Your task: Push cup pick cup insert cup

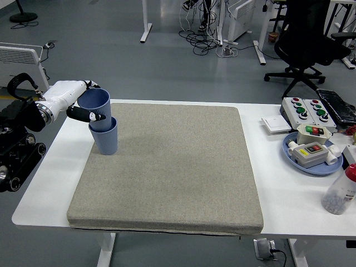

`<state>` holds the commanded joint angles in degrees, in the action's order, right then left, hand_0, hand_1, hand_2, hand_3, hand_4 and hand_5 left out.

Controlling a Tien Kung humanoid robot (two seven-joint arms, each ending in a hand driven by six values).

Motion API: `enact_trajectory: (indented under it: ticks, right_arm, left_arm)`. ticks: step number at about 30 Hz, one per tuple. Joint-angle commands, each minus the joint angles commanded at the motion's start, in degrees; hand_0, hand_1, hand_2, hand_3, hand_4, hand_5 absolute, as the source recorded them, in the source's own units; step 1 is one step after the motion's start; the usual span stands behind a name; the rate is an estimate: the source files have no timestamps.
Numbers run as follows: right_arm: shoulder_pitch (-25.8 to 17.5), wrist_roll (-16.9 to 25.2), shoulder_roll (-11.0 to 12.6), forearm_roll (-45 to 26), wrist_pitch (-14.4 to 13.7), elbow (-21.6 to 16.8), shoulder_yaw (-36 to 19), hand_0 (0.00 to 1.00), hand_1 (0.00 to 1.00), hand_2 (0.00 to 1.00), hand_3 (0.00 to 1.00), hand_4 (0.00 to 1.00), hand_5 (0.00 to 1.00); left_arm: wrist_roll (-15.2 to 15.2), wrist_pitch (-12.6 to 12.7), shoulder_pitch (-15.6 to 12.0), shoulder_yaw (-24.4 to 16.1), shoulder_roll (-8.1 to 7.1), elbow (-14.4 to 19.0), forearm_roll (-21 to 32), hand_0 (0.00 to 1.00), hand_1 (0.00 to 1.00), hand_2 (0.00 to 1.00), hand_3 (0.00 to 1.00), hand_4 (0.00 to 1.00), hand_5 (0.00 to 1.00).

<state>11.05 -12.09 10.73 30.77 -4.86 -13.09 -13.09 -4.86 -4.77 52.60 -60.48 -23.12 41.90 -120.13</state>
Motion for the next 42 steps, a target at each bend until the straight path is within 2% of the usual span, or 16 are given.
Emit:
enact_trajectory:
  ticks: [1, 2, 7, 8, 13, 14, 20, 25, 26, 31, 32, 34, 37, 38, 40, 42]
  right_arm:
    - [0.0, 0.0, 0.0, 0.0, 0.0, 0.0, 0.0, 0.732, 0.67, 0.696, 0.586, 0.161, 0.386]
    - [0.0, 0.0, 0.0, 0.0, 0.0, 0.0, 0.0, 0.732, 0.67, 0.695, 0.586, 0.161, 0.386]
    - [0.0, 0.0, 0.0, 0.2, 0.0, 0.0, 0.0, 0.732, 0.67, 0.695, 0.586, 0.161, 0.386]
    - [0.0, 0.0, 0.0, 0.1, -0.1, 0.0, 0.0, 0.732, 0.67, 0.694, 0.586, 0.16, 0.387]
    - [0.1, 0.1, 0.0, 0.1, -0.1, 0.0, 0.0, 0.732, 0.67, 0.694, 0.586, 0.16, 0.387]
    - [0.1, 0.1, 0.0, 0.1, -0.1, 0.0, 0.0, 0.732, 0.67, 0.695, 0.586, 0.16, 0.385]
    - [0.1, 0.1, 0.0, 0.1, -0.1, 0.0, 0.0, 0.732, 0.67, 0.695, 0.586, 0.159, 0.386]
    - [0.1, 0.1, -0.1, 0.3, -0.1, 0.0, -0.1, 0.732, 0.67, 0.695, 0.586, 0.159, 0.386]
    - [0.1, 0.0, -0.1, 0.4, -0.1, 0.0, -0.2, 0.732, 0.67, 0.694, 0.586, 0.16, 0.385]
    - [0.1, 0.1, -0.1, 0.3, -0.1, 0.0, -0.1, 0.732, 0.67, 0.694, 0.586, 0.16, 0.385]
    - [0.1, 0.1, -0.1, 0.3, -0.1, 0.0, 0.0, 0.732, 0.67, 0.696, 0.586, 0.16, 0.385]
    - [0.1, 0.2, -0.1, 0.1, -0.1, 0.0, 0.1, 0.732, 0.67, 0.696, 0.586, 0.16, 0.385]
    - [0.1, 0.3, 0.0, -0.1, -0.2, 0.0, 0.2, 0.732, 0.67, 0.696, 0.586, 0.16, 0.385]
    - [0.1, 0.3, 0.0, -0.3, -0.2, 0.0, 0.3, 0.732, 0.67, 0.695, 0.586, 0.16, 0.385]
    - [0.1, 0.4, 0.0, -0.4, -0.2, 0.1, 0.4, 0.732, 0.67, 0.695, 0.586, 0.16, 0.385]
    - [0.0, 0.4, 0.0, -0.6, -0.3, 0.1, 0.5, 0.732, 0.67, 0.695, 0.586, 0.16, 0.385]
  left_arm:
    - [0.1, 0.0, 0.0, 0.0, 0.02, -0.1, 0.2, 0.509, 0.683, 0.724, 0.852, 0.718, 0.356]
    - [0.2, 0.4, 0.0, 0.3, 0.06, -0.3, 0.5, 0.727, 0.819, 0.904, 0.959, 0.896, 0.551]
    - [0.3, 1.1, 0.0, 0.5, 0.17, -0.9, 0.9, 0.727, 0.819, 0.904, 0.959, 0.896, 0.551]
    - [0.2, 1.5, 0.0, 0.5, 0.18, -1.0, 1.1, 0.81, 0.878, 0.977, 0.995, 0.976, 0.652]
    - [0.3, 2.6, 0.0, 0.6, 0.26, -1.5, 2.2, 0.81, 0.878, 0.977, 0.995, 0.976, 0.652]
    - [0.3, 2.6, 0.0, 0.6, 0.26, -1.6, 2.3, 0.863, 0.944, 0.998, 0.998, 0.998, 0.679]
    - [0.3, 3.2, -0.4, 0.4, 0.37, -1.6, 2.9, 0.875, 0.952, 0.998, 0.998, 0.998, 0.7]
    - [-0.5, 6.0, -1.3, -0.1, 0.38, 0.0, 4.3, 0.875, 0.952, 0.998, 0.998, 0.998, 0.7]
    - [-0.7, 7.2, -1.8, -0.1, 0.36, 0.5, 5.5, 0.839, 0.904, 0.998, 0.991, 0.903, 0.692]
    - [-1.2, 15.2, -4.8, -2.1, 0.2, 4.4, 15.8, 0.839, 0.904, 0.998, 0.991, 0.903, 0.692]
    - [-1.3, 16.0, -5.1, -2.3, 0.19, 4.8, 18.2, 0.726, 0.8, 0.833, 0.796, 0.674, 0.726]
    - [-1.1, 18.3, -7.4, -4.9, 0.24, 7.4, 23.1, 0.726, 0.8, 0.833, 0.796, 0.674, 0.726]
    - [-1.0, 19.7, -10.2, -8.0, 0.46, 10.4, 30.1, 0.726, 0.8, 0.833, 0.796, 0.674, 0.726]
    - [-0.9, 20.0, -11.9, -9.7, 0.7, 12.1, 32.7, 0.701, 0.768, 0.782, 0.691, 0.641, 0.833]
    - [-0.8, 20.0, -13.5, -11.3, 0.95, 13.7, 37.5, 0.701, 0.768, 0.782, 0.691, 0.641, 0.833]
    - [-0.4, 19.1, -16.8, -14.5, 1.78, 16.7, 42.4, 0.701, 0.768, 0.782, 0.691, 0.641, 0.833]
